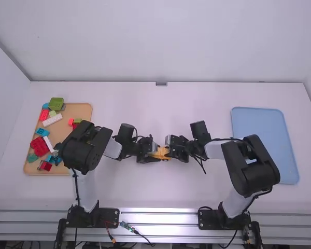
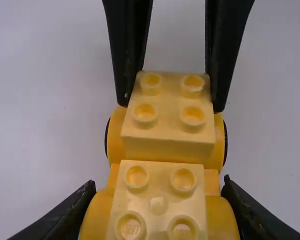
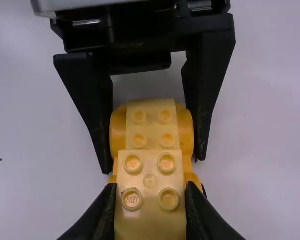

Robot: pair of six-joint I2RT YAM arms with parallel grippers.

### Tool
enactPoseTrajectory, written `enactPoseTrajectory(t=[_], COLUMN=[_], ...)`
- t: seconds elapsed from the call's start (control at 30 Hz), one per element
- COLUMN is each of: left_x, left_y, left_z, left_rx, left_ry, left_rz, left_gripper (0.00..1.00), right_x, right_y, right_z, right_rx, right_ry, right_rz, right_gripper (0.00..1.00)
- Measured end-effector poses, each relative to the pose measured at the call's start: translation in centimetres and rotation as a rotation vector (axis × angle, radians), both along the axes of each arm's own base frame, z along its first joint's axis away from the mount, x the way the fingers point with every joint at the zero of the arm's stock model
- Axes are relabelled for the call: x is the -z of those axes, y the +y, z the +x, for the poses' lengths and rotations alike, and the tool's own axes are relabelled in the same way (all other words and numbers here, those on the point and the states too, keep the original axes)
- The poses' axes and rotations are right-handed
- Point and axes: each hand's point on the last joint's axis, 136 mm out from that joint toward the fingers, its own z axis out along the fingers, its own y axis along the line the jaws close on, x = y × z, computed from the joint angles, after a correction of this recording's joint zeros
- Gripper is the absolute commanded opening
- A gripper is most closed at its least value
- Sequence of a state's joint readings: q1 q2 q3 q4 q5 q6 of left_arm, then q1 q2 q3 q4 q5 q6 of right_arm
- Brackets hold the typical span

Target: Assemble lego blocks to make yellow taxi

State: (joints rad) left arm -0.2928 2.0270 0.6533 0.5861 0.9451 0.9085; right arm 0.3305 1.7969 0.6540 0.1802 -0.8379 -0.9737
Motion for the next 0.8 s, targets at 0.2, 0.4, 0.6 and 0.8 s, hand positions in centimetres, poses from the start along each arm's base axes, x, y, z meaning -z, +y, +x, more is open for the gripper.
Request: enactPoseTrajectory(t=[0.2,0.4,0.6,0.8], left_x=[0.00,0.02,0.03,0.03], left_y=[-0.01,-0.09,-0.09,-0.29], left_z=[-0.01,-0.09,-0.10,-0.27], left_rx=[-0.001,0.002,0.002,0.009], left_ry=[0.002,0.004,0.005,0.005], left_rz=[0.000,0.001,0.001,0.001], left_gripper=[0.48,0.48,0.50,0.51], right_x=[0.15,0.70,0.70,0.50], right_y=[-0.10,0.11,0.13,0.51], right_z=[0.19,0.16,0.14,0.14], right_rx=[0.009,0.009,0.008,-0.001], right_ry=[-0.006,-0.023,-0.024,-0.036], right_rz=[-0.012,-0.054,-0.056,-0.047], right_gripper=[0.04,0.00,0.19,0.63])
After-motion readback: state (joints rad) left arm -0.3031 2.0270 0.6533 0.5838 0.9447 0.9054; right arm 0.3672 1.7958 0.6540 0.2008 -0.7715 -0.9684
